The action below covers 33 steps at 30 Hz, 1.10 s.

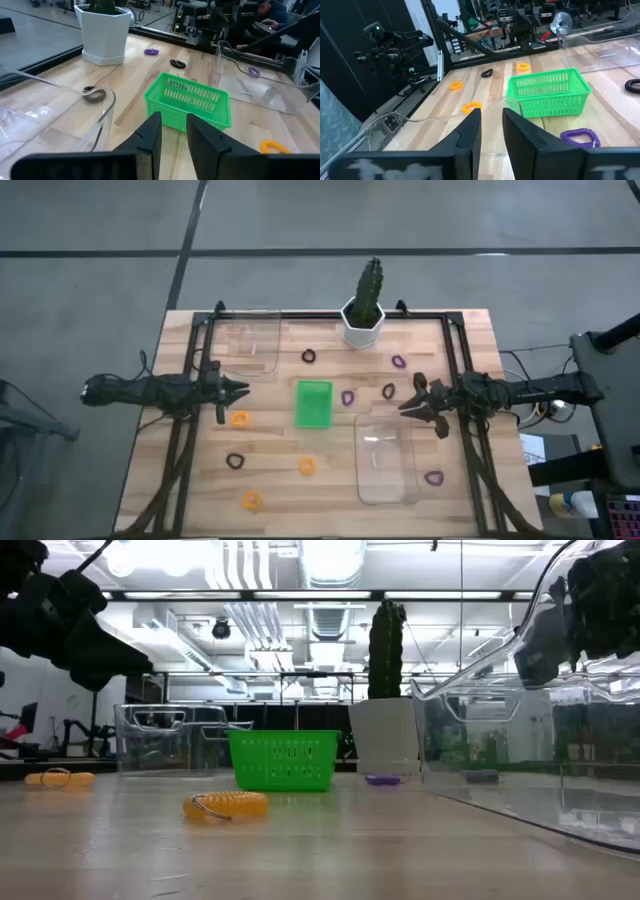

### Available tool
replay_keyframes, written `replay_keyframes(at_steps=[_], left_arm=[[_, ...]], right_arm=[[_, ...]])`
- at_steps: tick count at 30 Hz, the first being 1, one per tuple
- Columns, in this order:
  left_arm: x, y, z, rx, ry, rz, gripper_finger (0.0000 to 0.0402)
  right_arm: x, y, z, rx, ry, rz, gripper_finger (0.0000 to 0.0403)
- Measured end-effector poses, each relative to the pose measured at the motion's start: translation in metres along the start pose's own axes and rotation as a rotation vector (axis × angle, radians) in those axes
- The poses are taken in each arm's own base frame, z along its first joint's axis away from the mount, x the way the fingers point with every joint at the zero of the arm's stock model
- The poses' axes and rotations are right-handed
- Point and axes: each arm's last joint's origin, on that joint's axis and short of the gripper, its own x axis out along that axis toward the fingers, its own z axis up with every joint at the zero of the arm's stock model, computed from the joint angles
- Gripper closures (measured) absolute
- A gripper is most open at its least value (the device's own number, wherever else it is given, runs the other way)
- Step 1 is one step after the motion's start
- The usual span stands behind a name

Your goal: Sort spring keychains

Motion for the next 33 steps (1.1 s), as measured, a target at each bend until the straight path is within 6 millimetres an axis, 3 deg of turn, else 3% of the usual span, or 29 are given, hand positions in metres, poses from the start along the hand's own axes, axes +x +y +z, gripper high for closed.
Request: replay_keyframes(at_steps=[33], left_arm=[[0.0, 0.0, 0.0, 0.0, 0.0, 0.0, 0.0319]], right_arm=[[0.0, 0.0, 0.0001, 0.0, -0.001, 0.0, 0.0322]])
